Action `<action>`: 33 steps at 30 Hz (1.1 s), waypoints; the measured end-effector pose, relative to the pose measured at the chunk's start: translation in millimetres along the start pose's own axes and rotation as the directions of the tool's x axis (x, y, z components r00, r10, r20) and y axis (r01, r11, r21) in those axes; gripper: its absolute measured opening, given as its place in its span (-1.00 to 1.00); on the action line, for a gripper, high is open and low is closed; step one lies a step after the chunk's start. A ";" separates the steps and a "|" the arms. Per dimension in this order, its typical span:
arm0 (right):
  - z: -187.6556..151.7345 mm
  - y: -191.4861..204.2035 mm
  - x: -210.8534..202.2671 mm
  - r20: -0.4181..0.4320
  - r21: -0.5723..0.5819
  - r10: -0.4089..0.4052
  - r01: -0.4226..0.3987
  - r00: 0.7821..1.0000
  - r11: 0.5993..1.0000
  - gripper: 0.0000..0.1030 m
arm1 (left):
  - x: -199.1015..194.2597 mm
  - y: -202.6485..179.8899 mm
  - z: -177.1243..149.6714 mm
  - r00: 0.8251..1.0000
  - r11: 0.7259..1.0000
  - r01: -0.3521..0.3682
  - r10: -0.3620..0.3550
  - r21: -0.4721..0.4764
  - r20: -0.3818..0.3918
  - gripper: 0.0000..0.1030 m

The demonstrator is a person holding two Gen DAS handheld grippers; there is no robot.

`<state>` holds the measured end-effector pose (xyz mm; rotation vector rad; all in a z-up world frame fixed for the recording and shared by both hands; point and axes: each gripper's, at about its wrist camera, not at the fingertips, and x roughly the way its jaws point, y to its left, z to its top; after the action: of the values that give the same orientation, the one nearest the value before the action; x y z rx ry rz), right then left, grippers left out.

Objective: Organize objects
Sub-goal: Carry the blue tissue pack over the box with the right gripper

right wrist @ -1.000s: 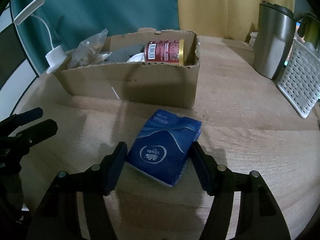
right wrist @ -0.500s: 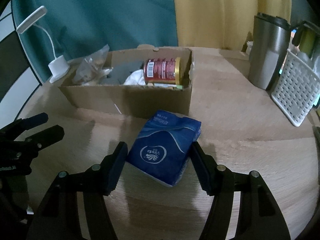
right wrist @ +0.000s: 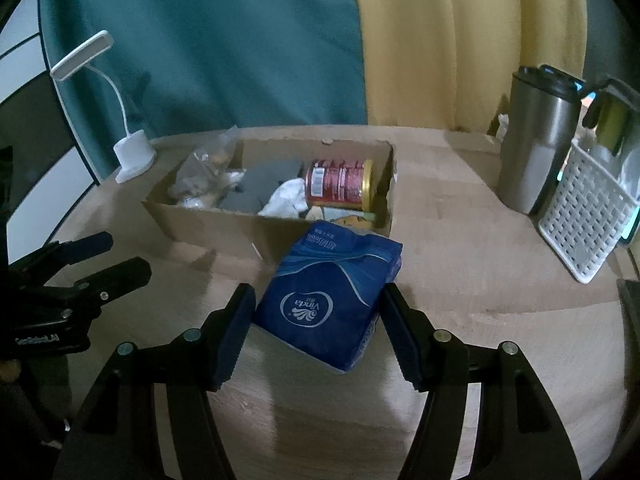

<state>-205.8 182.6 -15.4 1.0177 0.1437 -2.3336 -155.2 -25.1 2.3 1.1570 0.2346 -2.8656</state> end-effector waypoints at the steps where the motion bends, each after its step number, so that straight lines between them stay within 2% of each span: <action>1: 2.1 0.6 -1.4 0.005 -0.001 0.002 -0.002 1.000 1.000 0.31 | -0.3 0.3 0.9 1.000 1.000 0.000 0.000 0.000 0.002 0.83; 16: 29.3 7.0 -2.7 0.043 -0.040 0.025 -0.023 0.999 0.999 0.31 | -2.7 11.2 15.4 0.999 0.999 -0.026 0.027 -0.024 0.036 0.83; 33: 47.9 5.2 16.7 0.035 -0.044 0.029 -0.027 0.999 0.999 0.31 | 8.4 21.1 29.5 0.998 0.999 -0.039 0.041 -0.036 0.037 0.83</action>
<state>-242.4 155.2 7.2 0.9504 0.1639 -2.3121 -179.5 -50.3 14.7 1.0880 0.2557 -2.8339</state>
